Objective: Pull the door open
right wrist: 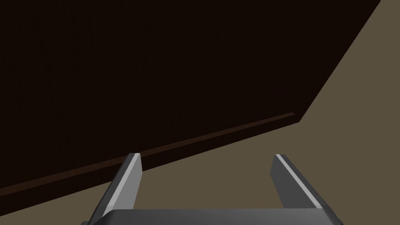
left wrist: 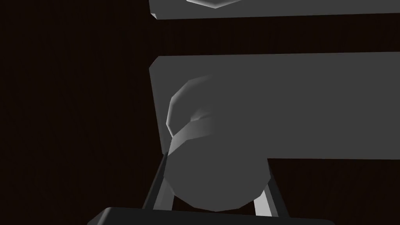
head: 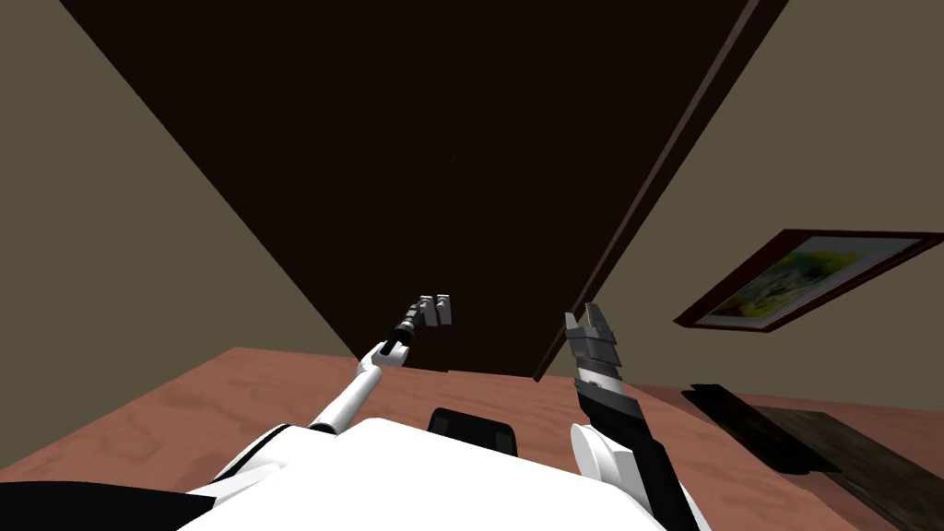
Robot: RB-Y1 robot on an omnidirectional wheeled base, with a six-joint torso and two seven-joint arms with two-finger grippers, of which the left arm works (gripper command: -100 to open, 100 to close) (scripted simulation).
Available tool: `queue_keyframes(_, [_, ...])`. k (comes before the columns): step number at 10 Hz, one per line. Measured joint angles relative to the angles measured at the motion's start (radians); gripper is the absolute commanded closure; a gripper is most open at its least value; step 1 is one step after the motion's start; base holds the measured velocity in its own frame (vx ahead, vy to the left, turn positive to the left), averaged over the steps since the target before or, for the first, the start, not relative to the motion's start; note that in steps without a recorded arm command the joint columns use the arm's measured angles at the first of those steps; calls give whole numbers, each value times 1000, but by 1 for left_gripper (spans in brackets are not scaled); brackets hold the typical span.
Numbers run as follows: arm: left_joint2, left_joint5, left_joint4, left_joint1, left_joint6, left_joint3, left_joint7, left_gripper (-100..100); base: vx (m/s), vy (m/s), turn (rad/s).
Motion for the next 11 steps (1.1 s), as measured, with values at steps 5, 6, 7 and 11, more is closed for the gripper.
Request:
queue_keyframes(5, [10, 1, 24, 1, -9, 0, 4, 100, -75, 39, 46])
queue_keyframes(6, [17, 2, 27, 14, -12, 5, 7, -100, -174, 83, 27])
queue_keyframes(7, [21, 3, 23, 17, -10, 4, 10, -100, -173, 12, -9])
queue_keyframes(11, [20, 0, -12, 19, -2, -27, 29, -100, -181, -54, -53])
